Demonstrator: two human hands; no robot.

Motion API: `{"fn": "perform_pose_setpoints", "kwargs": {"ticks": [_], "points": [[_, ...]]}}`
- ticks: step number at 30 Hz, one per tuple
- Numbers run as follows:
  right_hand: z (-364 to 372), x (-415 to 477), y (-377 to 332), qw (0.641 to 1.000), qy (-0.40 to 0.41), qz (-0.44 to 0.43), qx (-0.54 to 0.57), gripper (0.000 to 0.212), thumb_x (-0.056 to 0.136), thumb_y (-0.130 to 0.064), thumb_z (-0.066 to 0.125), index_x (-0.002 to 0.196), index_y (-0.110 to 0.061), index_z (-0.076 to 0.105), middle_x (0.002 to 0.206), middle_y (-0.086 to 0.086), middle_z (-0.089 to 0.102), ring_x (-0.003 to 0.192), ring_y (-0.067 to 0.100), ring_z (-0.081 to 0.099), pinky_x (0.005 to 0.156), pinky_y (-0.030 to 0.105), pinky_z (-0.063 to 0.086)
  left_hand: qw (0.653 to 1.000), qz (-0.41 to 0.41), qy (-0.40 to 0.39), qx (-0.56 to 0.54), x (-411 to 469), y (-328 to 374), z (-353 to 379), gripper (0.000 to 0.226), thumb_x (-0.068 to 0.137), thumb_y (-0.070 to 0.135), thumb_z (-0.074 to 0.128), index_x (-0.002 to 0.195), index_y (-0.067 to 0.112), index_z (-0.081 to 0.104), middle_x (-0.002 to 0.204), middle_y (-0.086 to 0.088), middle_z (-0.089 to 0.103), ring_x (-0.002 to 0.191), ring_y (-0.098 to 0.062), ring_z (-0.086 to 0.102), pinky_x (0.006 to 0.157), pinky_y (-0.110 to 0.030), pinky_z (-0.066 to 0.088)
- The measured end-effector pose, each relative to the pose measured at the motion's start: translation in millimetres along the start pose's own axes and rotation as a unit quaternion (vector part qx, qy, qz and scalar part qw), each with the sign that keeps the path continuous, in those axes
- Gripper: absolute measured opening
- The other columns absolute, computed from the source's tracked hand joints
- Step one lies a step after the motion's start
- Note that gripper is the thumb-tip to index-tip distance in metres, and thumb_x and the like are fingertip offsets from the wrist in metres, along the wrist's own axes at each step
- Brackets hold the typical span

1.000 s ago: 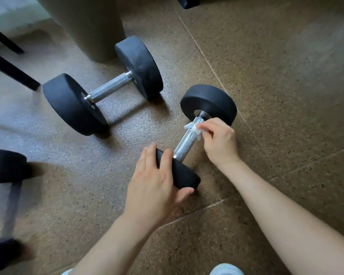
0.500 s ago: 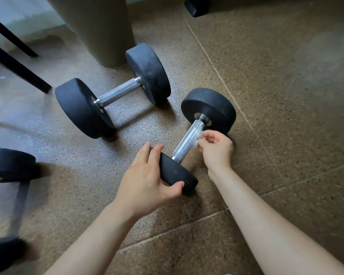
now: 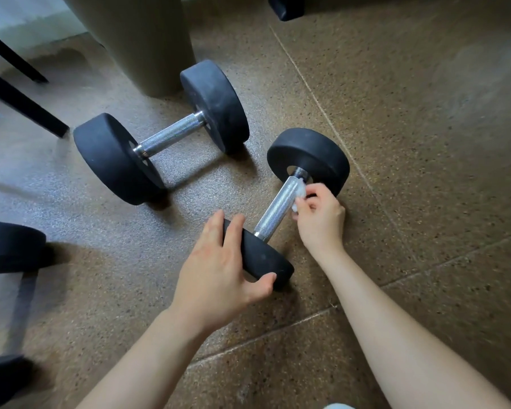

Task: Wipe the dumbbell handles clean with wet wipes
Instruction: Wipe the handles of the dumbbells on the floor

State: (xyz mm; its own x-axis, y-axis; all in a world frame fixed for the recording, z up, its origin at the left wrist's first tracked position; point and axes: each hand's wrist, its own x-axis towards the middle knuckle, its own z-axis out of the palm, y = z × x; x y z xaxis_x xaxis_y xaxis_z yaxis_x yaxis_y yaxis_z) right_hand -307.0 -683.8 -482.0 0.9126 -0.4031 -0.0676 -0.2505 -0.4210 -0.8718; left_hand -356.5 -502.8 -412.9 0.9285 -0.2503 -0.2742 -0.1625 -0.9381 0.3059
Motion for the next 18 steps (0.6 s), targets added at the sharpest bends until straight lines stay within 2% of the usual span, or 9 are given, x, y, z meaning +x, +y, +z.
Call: {"fn": "perform_pose_setpoints", "kwargs": {"ticks": [3, 5, 7, 9, 11, 12, 15, 16, 18], "points": [[-6, -29, 0, 0.99, -0.103, -0.09, -0.033, 0.012, 0.089, -0.014, 0.062, 0.078, -0.015, 0.058, 0.062, -0.001, 0.065, 0.062, 0.023, 0.065, 0.062, 0.04, 0.052, 1.0, 0.006, 0.001, 0.014, -1, 3, 0, 0.109, 0.059, 0.08, 0.032, 0.15, 0.021, 0.022, 0.16, -0.015, 0.015, 0.147, -0.029, 0.019, 0.116, -0.035, 0.022], [-6, -13, 3, 0.985, -0.068, -0.131, -0.088, 0.008, 0.086, -0.01, 0.061, 0.08, -0.014, 0.059, 0.064, 0.004, 0.064, 0.063, 0.032, 0.062, 0.059, 0.039, 0.048, 1.0, 0.006, -0.004, 0.022, -2, 4, -1, 0.109, 0.059, 0.081, 0.029, 0.151, 0.021, 0.02, 0.16, -0.015, 0.013, 0.147, -0.029, 0.019, 0.116, -0.034, 0.021], [-7, 12, 5, 0.992, 0.0, -0.09, -0.093, 0.006, 0.086, -0.011, 0.058, 0.081, -0.014, 0.057, 0.065, 0.007, 0.063, 0.065, 0.035, 0.059, 0.06, 0.041, 0.047, 0.999, 0.01, -0.008, 0.03, -2, 4, -1, 0.108, 0.061, 0.081, 0.028, 0.151, 0.022, 0.019, 0.16, -0.015, 0.013, 0.147, -0.029, 0.019, 0.116, -0.035, 0.022], [-6, 4, 6, 0.994, -0.019, -0.076, -0.074, 0.009, 0.086, -0.01, 0.058, 0.079, -0.014, 0.055, 0.067, 0.002, 0.064, 0.066, 0.027, 0.06, 0.062, 0.039, 0.048, 0.999, 0.019, -0.004, 0.047, -4, 4, 1, 0.105, 0.066, 0.08, 0.032, 0.15, 0.017, 0.024, 0.157, -0.02, 0.021, 0.145, -0.033, 0.025, 0.114, -0.039, 0.027], [-8, -23, 2, 0.986, -0.1, -0.114, -0.064, 0.013, 0.084, -0.004, 0.061, 0.076, -0.014, 0.056, 0.069, -0.008, 0.065, 0.064, 0.012, 0.057, 0.061, 0.028, 0.043, 0.998, 0.032, 0.015, 0.059, -7, 5, 2, 0.098, 0.074, 0.077, 0.036, 0.147, 0.012, 0.032, 0.152, -0.024, 0.032, 0.139, -0.037, 0.035, 0.109, -0.043, 0.034], [-11, -29, 1, 0.982, -0.116, -0.135, -0.064, 0.014, 0.083, -0.003, 0.062, 0.075, -0.013, 0.058, 0.068, -0.009, 0.065, 0.063, 0.011, 0.055, 0.061, 0.026, 0.041, 0.998, 0.032, 0.027, 0.055, -8, 6, 2, 0.092, 0.079, 0.074, 0.036, 0.146, 0.011, 0.035, 0.15, -0.024, 0.035, 0.137, -0.038, 0.039, 0.108, -0.043, 0.035], [-14, 4, 4, 0.99, -0.007, -0.114, -0.08, 0.008, 0.085, -0.007, 0.06, 0.079, -0.012, 0.059, 0.065, 0.0, 0.063, 0.065, 0.029, 0.059, 0.06, 0.038, 0.046, 0.998, 0.033, 0.057, 0.021, -9, 8, 5, 0.069, 0.093, 0.057, 0.029, 0.145, 0.014, 0.042, 0.147, -0.023, 0.041, 0.134, -0.037, 0.043, 0.108, -0.042, 0.028], [-15, 7, 6, 0.99, -0.001, -0.106, -0.088, 0.006, 0.085, -0.008, 0.059, 0.08, -0.011, 0.059, 0.066, 0.003, 0.062, 0.065, 0.032, 0.058, 0.06, 0.04, 0.047, 0.996, 0.039, 0.076, 0.011, -12, 8, 7, 0.061, 0.096, 0.05, 0.03, 0.143, 0.015, 0.045, 0.145, -0.022, 0.044, 0.132, -0.036, 0.047, 0.106, -0.042, 0.031], [-19, -7, 0, 0.984, -0.051, -0.138, -0.103, 0.004, 0.083, -0.009, 0.058, 0.08, -0.01, 0.06, 0.066, 0.006, 0.063, 0.066, 0.035, 0.059, 0.059, 0.039, 0.046, 0.994, 0.05, 0.099, -0.003, -16, 11, 7, 0.051, 0.097, 0.043, 0.034, 0.137, 0.017, 0.053, 0.141, -0.019, 0.051, 0.126, -0.035, 0.054, 0.098, -0.044, 0.045]]}}
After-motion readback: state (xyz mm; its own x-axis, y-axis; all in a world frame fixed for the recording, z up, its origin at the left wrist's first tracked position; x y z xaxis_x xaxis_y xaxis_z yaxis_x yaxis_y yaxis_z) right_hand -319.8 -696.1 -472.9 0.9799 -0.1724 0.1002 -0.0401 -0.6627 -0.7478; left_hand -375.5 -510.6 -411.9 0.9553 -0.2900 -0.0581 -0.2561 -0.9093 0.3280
